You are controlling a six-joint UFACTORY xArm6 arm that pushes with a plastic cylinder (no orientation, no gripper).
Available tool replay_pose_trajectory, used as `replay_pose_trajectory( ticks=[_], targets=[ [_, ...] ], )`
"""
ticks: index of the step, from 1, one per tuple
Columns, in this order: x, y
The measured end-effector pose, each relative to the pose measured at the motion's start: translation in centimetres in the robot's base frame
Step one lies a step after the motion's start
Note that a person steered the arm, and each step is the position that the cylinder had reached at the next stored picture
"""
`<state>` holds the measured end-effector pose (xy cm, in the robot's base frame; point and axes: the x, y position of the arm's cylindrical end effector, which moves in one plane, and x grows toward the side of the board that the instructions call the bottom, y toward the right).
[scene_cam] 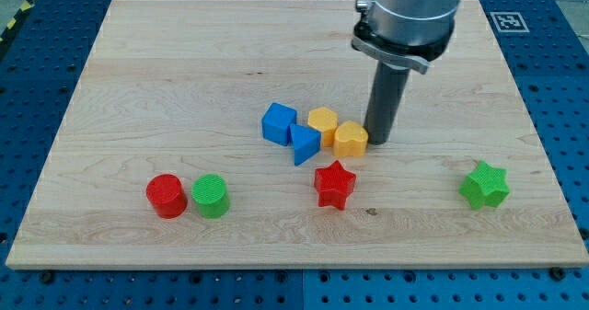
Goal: Move the red star left a bit
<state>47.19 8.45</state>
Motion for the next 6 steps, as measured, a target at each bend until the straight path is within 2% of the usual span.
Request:
replay_pose_trajectory(
  ticks=[1,3,5,6],
  targets=[
    [0.0,-0.6],
    [2.6,-0.8],
    [7.5,-1.3],
    [7.8,-2.4]
  ],
)
